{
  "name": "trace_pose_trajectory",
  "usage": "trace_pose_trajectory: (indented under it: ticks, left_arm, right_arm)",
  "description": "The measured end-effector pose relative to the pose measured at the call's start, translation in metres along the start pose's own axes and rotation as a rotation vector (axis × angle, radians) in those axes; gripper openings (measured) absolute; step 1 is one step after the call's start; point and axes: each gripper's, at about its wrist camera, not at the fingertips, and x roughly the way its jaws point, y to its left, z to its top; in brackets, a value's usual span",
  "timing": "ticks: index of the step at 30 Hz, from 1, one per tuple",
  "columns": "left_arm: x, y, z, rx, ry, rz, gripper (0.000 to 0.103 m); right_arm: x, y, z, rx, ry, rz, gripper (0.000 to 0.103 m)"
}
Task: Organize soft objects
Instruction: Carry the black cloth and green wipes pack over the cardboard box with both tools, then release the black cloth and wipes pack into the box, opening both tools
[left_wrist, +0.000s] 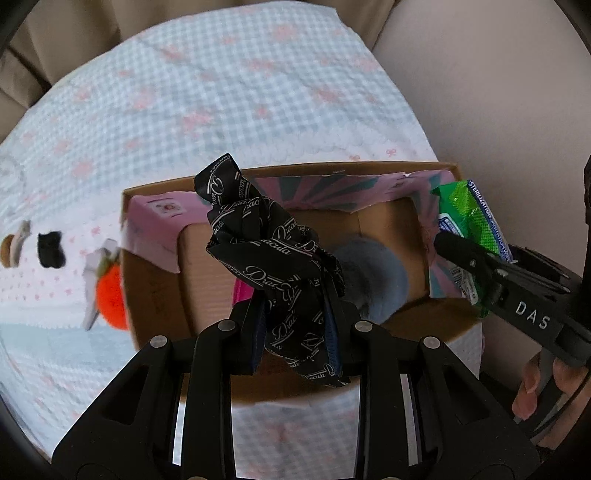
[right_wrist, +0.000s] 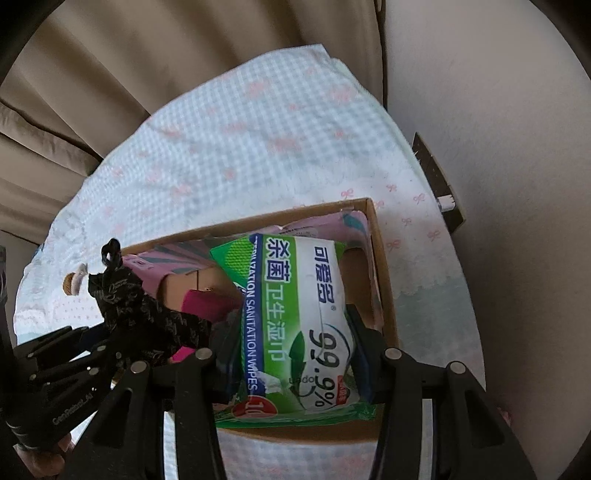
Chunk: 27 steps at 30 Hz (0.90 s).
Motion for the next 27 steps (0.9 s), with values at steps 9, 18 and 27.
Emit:
trace_pose_trajectory:
  ticks: [9,18,27]
  left_arm:
    - [-0.013,-0.003,-0.004,0.080,-0.063,0.104,0.103]
    - [-0.046,0.002,-0.011,0.039,-0.110,0.077,0.103]
    - [-0.103,-0.006,-0.024,0.045,-0.199,0.072,0.103]
  right_arm:
    - [0.003,-0.008,0.014,0.033,-0.059,0.077,0.103]
    - [-0.017,-0.003,0.002,0.011,-0.082,0.082,0.103]
    - [-0.069,0.016,-0.008,-0.017,-0.134,0.087,0.103]
